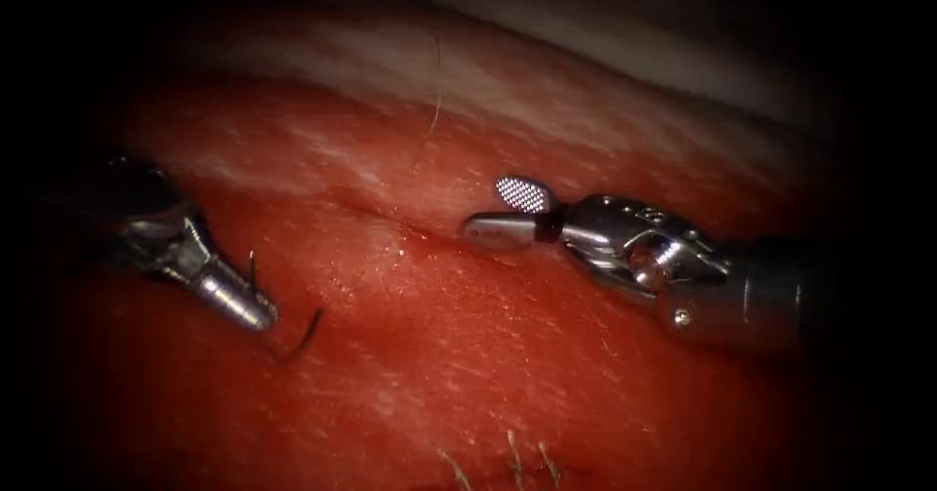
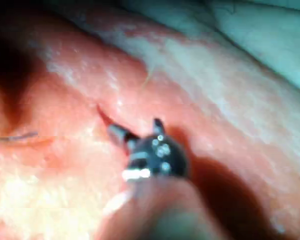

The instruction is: Wound Closure

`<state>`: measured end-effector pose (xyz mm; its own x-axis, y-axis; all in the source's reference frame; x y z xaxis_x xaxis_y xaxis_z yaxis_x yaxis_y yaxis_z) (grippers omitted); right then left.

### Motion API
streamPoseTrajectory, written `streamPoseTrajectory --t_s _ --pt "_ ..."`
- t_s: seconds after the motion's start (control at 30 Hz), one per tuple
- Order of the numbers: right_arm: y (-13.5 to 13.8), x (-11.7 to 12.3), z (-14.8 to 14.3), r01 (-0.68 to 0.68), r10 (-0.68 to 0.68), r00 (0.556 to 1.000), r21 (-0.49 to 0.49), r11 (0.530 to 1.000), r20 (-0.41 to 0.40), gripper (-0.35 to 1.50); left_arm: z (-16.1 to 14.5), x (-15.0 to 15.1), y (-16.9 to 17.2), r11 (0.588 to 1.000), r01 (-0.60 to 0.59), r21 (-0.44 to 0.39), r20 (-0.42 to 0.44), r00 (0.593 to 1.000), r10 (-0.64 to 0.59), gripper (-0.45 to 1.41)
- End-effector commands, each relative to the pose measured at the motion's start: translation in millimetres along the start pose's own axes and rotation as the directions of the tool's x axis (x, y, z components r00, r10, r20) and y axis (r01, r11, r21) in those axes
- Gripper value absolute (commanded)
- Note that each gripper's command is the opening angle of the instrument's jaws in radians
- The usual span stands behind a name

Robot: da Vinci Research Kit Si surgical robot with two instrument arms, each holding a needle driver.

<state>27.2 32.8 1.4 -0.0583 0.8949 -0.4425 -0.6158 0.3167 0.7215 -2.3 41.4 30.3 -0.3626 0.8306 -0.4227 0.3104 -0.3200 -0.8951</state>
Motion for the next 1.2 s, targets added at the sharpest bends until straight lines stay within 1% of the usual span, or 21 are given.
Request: streamPoseTrajectory --t_s 0.03,0.07,0.1,0.2,0.23,0.27,0.33,0.4,0.43,0.5,0.57,0.6,0.63,0.73,0.77,0.83,0.9,1.0,1.13,1.17,1.2 --pt "-0.3 0.2 0.8 0.000 0.000 1.000 0.003 1.000 -0.002 1.23 0.3 0.0 -0.3 0.992 -0.104 0.070 0.032 0.994 0.102 -0.35" --pt "-0.3 0.2 0.8 0.000 0.000 1.000 0.003 1.000 -0.002 1.23 0.3 0.0 -0.3 0.992 -0.104 0.070 0.032 0.994 0.102 -0.35" --pt "-0.4 0.3 0.8 0.005 -0.005 1.000 0.003 1.000 -0.001 1.23 0.1 0.4 -0.2 0.977 -0.174 0.126 0.047 0.984 0.169 -0.35" --pt "-0.4 0.3 0.7 0.011 -0.011 1.000 0.002 1.000 0.002 1.23 -0.1 0.9 -0.1 0.948 -0.275 0.161 0.055 0.961 0.269 -0.35" --pt "-0.5 0.3 0.6 0.022 -0.022 1.000 0.004 1.000 0.004 1.21 -0.2 1.2 0.0 0.926 -0.334 0.173 0.060 0.942 0.329 -0.35" --pt "-0.5 0.3 0.6 0.022 -0.022 1.000 0.004 1.000 0.004 1.21 -0.2 1.2 0.0 0.926 -0.334 0.173 0.060 0.942 0.329 -0.35" --pt "-0.7 0.4 0.5 0.038 -0.038 0.999 -0.002 0.999 0.003 1.20 -0.4 1.6 0.0 0.903 -0.382 0.195 0.063 0.924 0.377 -0.35" --pt "-1.1 0.7 0.3 0.052 -0.052 0.999 -0.003 0.999 0.006 1.20 -0.9 2.5 0.1 0.864 -0.447 0.230 0.072 0.894 0.443 -0.35" --pt "-1.4 0.9 0.2 0.049 -0.049 0.999 -0.005 0.999 0.004 1.20 -1.1 2.8 0.1 0.853 -0.463 0.242 0.075 0.885 0.459 -0.35" --pt "-2.5 1.6 0.0 0.057 -0.057 0.998 0.009 0.998 0.022 1.20 -1.7 3.7 0.3 0.828 -0.490 0.274 0.081 0.869 0.488 -0.35" --pt "-5.3 2.7 0.2 0.135 -0.136 0.990 0.018 0.991 0.036 1.21 -2.2 4.2 0.4 0.810 -0.504 0.301 0.087 0.860 0.503 -0.35" --pt "-5.3 2.7 0.2 0.135 -0.136 0.990 0.018 0.991 0.036 1.21 -2.2 4.2 0.4 0.810 -0.504 0.301 0.087 0.860 0.503 -0.35" --pt "-6.6 2.7 0.6 0.158 -0.160 0.986 0.040 0.987 0.042 1.20 -2.4 4.4 0.5 0.803 -0.509 0.309 0.090 0.857 0.508 -0.35" --pt "-8.6 1.8 1.5 0.196 -0.201 0.978 0.085 0.977 0.048 0.99 -2.6 4.6 0.7 0.797 -0.511 0.320 0.092 0.855 0.511 -0.35" --pt "-9.6 1.1 2.5 0.216 -0.222 0.974 0.100 0.971 0.051 0.86 -2.8 4.9 0.8 0.792 -0.516 0.326 0.094 0.851 0.516 -0.35" --pt "-10.2 0.2 3.9 0.229 -0.236 0.970 0.103 0.968 0.060 0.81 -3.0 5.2 1.2 0.787 -0.519 0.334 0.095 0.849 0.519 -0.35" --pt "-9.8 -0.5 4.8 0.238 -0.245 0.967 0.100 0.966 0.065 0.76 -3.1 5.4 1.6 0.786 -0.519 0.337 0.097 0.849 0.519 -0.35" --pt "-9.2 -1.4 5.3 0.247 -0.254 0.965 0.096 0.964 0.071 0.74 -3.1 5.6 2.0 0.783 -0.519 0.341 0.097 0.849 0.520 -0.35" --pt "-8.3 -3.7 7.3 0.266 -0.276 0.955 0.096 0.959 0.112 0.73 -2.9 5.6 2.1 0.782 -0.523 0.339 0.098 0.846 0.524 -0.35" --pt "-8.3 -3.7 7.3 0.266 -0.276 0.955 0.096 0.959 0.112 0.73 -2.9 5.6 2.1 0.782 -0.523 0.339 0.098 0.846 0.524 -0.35" --pt "-8.2 -4.4 7.8 0.272 -0.284 0.950 0.101 0.957 0.133 0.73 -3.0 5.6 2.2 0.782 -0.523 0.339 0.098 0.846 0.524 -0.35"
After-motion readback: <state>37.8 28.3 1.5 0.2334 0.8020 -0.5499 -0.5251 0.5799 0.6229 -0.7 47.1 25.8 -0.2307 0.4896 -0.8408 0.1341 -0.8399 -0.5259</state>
